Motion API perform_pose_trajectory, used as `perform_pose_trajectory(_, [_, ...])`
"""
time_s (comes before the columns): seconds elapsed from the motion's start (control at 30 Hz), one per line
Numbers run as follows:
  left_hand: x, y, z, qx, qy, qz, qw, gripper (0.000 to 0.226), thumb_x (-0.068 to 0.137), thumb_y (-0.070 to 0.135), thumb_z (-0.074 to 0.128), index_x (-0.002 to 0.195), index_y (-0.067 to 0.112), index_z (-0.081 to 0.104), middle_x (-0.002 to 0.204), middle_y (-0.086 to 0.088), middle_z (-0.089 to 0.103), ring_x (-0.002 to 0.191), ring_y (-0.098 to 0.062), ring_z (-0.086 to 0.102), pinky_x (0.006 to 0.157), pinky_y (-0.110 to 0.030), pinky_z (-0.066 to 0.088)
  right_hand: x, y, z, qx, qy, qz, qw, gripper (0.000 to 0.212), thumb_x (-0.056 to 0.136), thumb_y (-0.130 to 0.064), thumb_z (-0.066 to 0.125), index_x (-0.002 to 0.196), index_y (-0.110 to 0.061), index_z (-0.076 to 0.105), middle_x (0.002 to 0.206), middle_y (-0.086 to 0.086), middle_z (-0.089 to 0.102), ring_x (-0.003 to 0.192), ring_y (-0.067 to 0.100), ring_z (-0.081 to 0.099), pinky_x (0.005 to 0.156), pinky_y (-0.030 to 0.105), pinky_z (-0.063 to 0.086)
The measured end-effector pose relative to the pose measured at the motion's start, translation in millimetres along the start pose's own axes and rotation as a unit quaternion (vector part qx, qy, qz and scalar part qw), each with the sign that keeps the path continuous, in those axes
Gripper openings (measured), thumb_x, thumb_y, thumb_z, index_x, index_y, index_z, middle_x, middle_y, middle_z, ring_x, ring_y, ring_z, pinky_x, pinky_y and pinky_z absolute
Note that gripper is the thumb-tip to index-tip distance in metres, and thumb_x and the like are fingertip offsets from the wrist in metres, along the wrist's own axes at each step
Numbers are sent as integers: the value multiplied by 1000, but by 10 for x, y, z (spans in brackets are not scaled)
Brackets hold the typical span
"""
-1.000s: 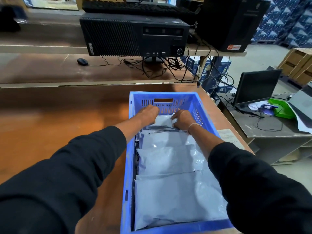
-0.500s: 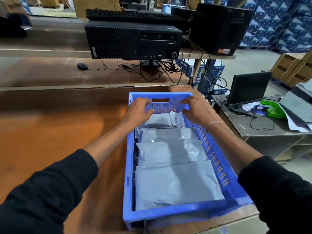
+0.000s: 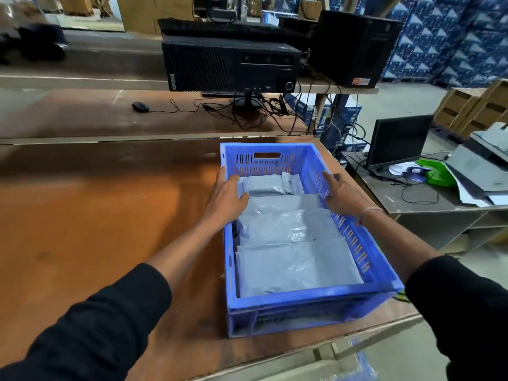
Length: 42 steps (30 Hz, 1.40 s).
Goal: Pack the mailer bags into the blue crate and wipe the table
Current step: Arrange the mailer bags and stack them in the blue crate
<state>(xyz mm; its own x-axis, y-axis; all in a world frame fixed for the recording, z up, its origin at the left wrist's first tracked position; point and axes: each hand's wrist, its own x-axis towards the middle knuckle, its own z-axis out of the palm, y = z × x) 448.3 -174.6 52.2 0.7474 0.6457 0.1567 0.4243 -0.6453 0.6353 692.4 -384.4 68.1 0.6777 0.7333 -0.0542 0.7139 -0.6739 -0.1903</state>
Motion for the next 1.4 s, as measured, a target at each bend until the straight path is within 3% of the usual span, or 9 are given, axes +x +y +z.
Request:
perform_pose_trajectory(0.17, [-179,68,-35,-13,13,-57,998,48,94,9,57,140,11,45,150,-13,32,120,-41,57,90,-40,51,-145,-72,-49,71,3,57,996,78,96,-7,49,162,-10,7,159,21,30,140,40,42,114,40,35])
perform_pose_trajectory(0.27, [-256,121,-73,-9,26,-95,995,52,96,13,54,146,21,41,139,-16,41,112,-44,58,89,-44,52,-222,-101,-68,87,7,83,993,77,95,-7,46,162,-18,8,153,20,43,133,41,49,108,44,43])
perform_pose_trajectory(0.37, [-292,180,-105,8,19,-117,993,55,100,19,52,151,26,37,139,-18,44,119,-46,55,88,-42,44,-277,-126,-107,88,11,83,993,77,96,-8,44,162,-23,9,147,19,50,125,41,54,98,48,51])
perform_pose_trajectory(0.57, [-328,235,-118,0,9,-129,992,63,101,15,49,160,26,30,152,-18,41,136,-41,46,103,-40,43,-323,-5,-175,103,-5,52,993,75,99,-12,49,163,-18,10,154,21,42,139,37,43,107,33,36])
perform_pose_trajectory(0.67, [-385,313,-125,4,20,-119,993,62,100,7,49,160,17,34,152,-21,43,137,-41,47,105,-41,43,-331,89,-160,125,2,33,992,75,97,-12,52,162,-16,16,153,20,44,139,37,44,108,35,37])
perform_pose_trajectory(0.83, [-472,346,-120,4,41,-111,993,56,95,2,47,150,14,49,144,-20,56,117,-42,62,85,-41,52,-404,175,-101,203,4,24,979,77,91,-8,53,161,-21,22,154,12,47,134,34,51,107,40,44])
perform_pose_trajectory(0.93, [-557,335,-106,2,35,-116,993,61,95,7,48,155,17,44,151,-18,51,122,-43,60,93,-45,53,-485,218,-117,214,9,15,977,79,90,-8,51,161,-22,20,152,11,48,131,36,53,106,45,48])
perform_pose_trajectory(1.17, [-717,498,-191,18,50,-103,993,62,96,10,46,157,19,40,147,-18,55,122,-44,60,96,-46,52,-766,284,-306,237,25,1,971,76,91,-9,53,160,-23,23,155,5,45,135,32,49,110,39,42])
perform_pose_trajectory(1.4, [-840,718,-391,19,43,-55,997,62,94,11,48,155,15,43,152,-17,51,121,-44,60,97,-49,54,-1193,309,-558,229,60,21,971,69,93,-4,52,157,-21,32,154,6,46,130,28,54,85,20,36])
